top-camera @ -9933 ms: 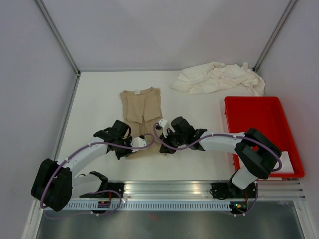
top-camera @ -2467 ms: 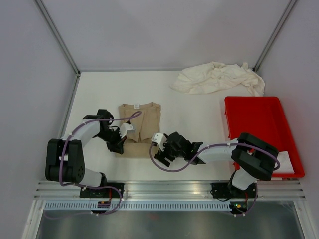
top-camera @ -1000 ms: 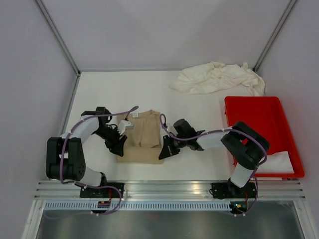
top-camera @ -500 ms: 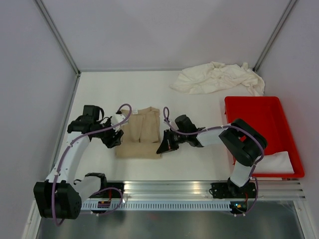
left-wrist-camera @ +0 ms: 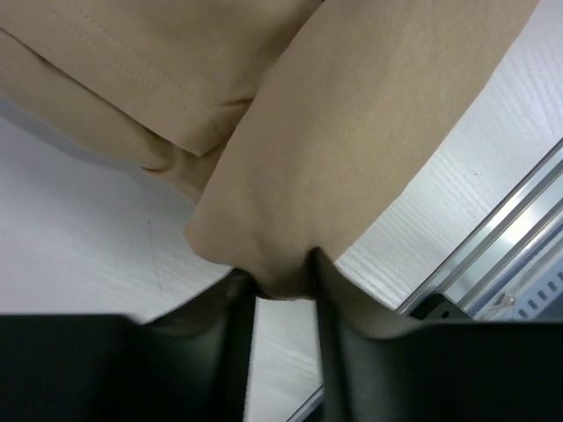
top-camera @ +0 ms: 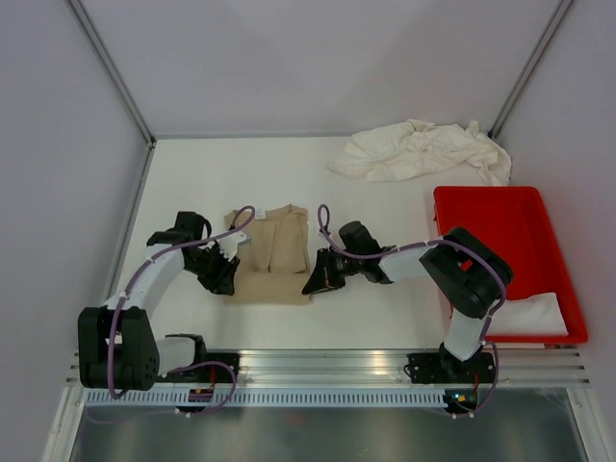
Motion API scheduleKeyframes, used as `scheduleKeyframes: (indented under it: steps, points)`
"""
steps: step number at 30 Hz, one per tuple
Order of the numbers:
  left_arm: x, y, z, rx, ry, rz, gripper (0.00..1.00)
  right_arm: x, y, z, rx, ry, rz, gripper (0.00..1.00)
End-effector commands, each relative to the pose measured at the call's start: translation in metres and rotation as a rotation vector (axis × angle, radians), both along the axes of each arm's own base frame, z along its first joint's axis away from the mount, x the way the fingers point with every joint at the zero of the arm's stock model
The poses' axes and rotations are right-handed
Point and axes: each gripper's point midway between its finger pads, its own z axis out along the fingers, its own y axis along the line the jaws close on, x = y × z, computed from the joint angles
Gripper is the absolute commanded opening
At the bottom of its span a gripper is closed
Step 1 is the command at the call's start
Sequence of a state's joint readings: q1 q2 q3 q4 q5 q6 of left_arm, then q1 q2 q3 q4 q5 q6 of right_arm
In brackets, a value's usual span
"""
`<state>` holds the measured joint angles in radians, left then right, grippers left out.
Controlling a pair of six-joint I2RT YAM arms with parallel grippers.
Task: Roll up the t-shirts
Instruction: Roll the tshirt
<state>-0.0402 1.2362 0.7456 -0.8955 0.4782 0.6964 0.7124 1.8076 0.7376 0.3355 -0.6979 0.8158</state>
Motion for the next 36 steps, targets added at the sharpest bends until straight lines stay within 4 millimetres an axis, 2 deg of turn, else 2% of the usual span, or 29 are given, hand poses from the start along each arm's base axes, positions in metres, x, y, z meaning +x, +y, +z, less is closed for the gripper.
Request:
scheduleKeyframes:
  steps: [1, 2, 3, 4, 5, 6, 7, 8, 10, 11, 13, 14, 15, 17, 19, 20, 22, 23, 28, 36]
  points:
    - [0.005, -0.012, 0.005, -0.074, 0.006, 0.021, 0.27, 0.017, 0.003, 0.005, -0.012, -0.071, -0.017, 0.22]
    - [0.005, -0.01, 0.003, -0.061, 0.017, 0.025, 0.13, 0.023, 0.001, 0.01, -0.029, -0.121, -0.019, 0.27]
    - [0.006, -0.008, 0.002, -0.051, 0.022, 0.029, 0.06, 0.021, -0.007, 0.005, -0.075, -0.163, 0.002, 0.32]
    - [0.006, -0.004, 0.0, -0.029, 0.024, 0.035, 0.03, 0.025, -0.011, 0.007, -0.097, -0.216, 0.007, 0.41]
    - [0.004, -0.003, -0.001, -0.026, 0.037, 0.036, 0.02, 0.037, -0.018, 0.02, -0.125, -0.309, -0.031, 0.45]
    - [0.004, -0.003, -0.002, -0.024, 0.045, 0.035, 0.02, 0.035, -0.027, 0.018, -0.175, -0.344, -0.031, 0.5]
    - [0.004, -0.003, -0.001, -0.029, 0.051, 0.039, 0.02, 0.04, -0.035, 0.022, -0.207, -0.452, 0.003, 0.58]
    - [0.002, -0.004, -0.001, -0.036, 0.067, 0.04, 0.02, 0.046, -0.042, 0.036, -0.238, -0.554, -0.023, 0.6]
    - [0.003, -0.004, -0.002, -0.05, 0.088, 0.053, 0.02, 0.049, -0.049, 0.048, -0.279, -0.734, 0.02, 0.66]
    - [0.003, -0.004, -0.003, -0.052, 0.097, 0.059, 0.02, 0.044, -0.051, 0.057, -0.31, -0.846, 0.029, 0.67]
    - [0.004, -0.004, -0.005, -0.059, 0.121, 0.075, 0.02, 0.04, -0.045, 0.067, -0.345, -1.046, 0.11, 0.7]
    - [0.004, -0.004, -0.006, -0.058, 0.128, 0.08, 0.02, 0.022, -0.033, 0.073, -0.315, -1.128, 0.169, 0.7]
    - [0.004, -0.004, -0.007, -0.059, 0.136, 0.08, 0.02, 0.024, -0.035, 0.074, -0.351, -1.184, 0.159, 0.71]
    - [0.004, 0.004, -0.011, -0.055, 0.157, 0.121, 0.02, 0.012, -0.029, 0.071, -0.367, -1.315, 0.246, 0.72]
    - [0.002, 0.008, -0.016, -0.05, 0.178, 0.136, 0.02, 0.009, -0.029, 0.064, -0.428, -1.403, 0.3, 0.74]
    - [0.001, 0.009, -0.017, -0.049, 0.183, 0.134, 0.02, -0.002, -0.021, 0.063, -0.427, -1.48, 0.371, 0.76]
    - [-0.001, 0.008, -0.019, -0.054, 0.193, 0.136, 0.02, -0.007, -0.016, 0.051, -0.471, -1.515, 0.432, 0.79]
    - [0.0, 0.007, -0.018, -0.058, 0.19, 0.132, 0.02, -0.013, -0.007, 0.053, -0.468, -1.545, 0.463, 0.8]
    - [0.002, 0.007, -0.017, -0.063, 0.182, 0.129, 0.02, -0.023, 0.01, 0.037, -0.507, -1.603, 0.557, 0.84]
    - [0.001, 0.009, -0.018, -0.054, 0.178, 0.12, 0.02, -0.009, 0.017, 0.026, -0.618, -1.66, 0.566, 0.86]
